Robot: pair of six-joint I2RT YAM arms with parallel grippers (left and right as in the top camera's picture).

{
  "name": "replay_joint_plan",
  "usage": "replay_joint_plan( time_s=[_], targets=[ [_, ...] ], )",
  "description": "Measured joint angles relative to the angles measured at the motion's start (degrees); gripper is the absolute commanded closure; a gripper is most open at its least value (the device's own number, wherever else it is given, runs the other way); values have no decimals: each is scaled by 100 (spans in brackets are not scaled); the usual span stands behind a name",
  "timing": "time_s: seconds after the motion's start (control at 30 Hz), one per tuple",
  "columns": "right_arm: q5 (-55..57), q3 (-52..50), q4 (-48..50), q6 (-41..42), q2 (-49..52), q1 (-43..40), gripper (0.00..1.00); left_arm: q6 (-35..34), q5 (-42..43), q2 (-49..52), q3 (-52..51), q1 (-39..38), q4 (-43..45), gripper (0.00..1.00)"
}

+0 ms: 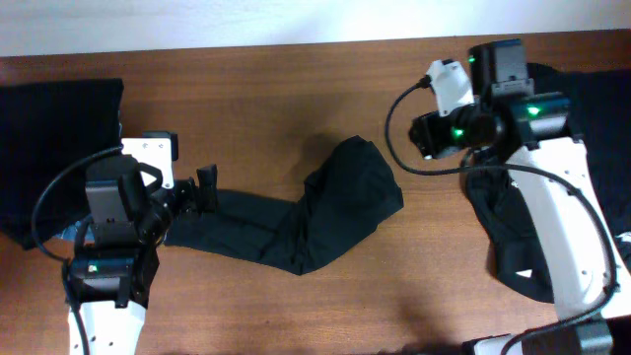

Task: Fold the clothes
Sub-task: 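Pull the black leggings out with the right gripper and drop them mid-table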

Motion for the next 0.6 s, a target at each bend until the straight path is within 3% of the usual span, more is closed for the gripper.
replay_joint_plan(
  time_s=[0.33, 0.4, 0.43, 0.5, 0.57, 0.6],
  targets=[
    [-136, -354, 516, 330, 1740, 920, 41, 0, 131, 531, 2, 0, 33, 0],
    [-153, -356, 739, 409, 2107, 1029, 54, 0, 149, 610, 0, 0, 35, 1],
    [-155, -356, 824, 463, 2229, 1058, 72, 0, 153, 638, 0, 0, 35, 1],
    [-170, -356, 966, 535, 2417, 1086, 81, 0, 164, 669, 2, 0, 35, 1],
    [-173, -361, 1097, 632, 2470, 1086, 81, 0, 170, 669, 2, 0, 37, 1],
    [-173, -361, 1119, 645, 2470, 1084, 89, 0, 170, 669, 2, 0, 35, 1]
  ],
)
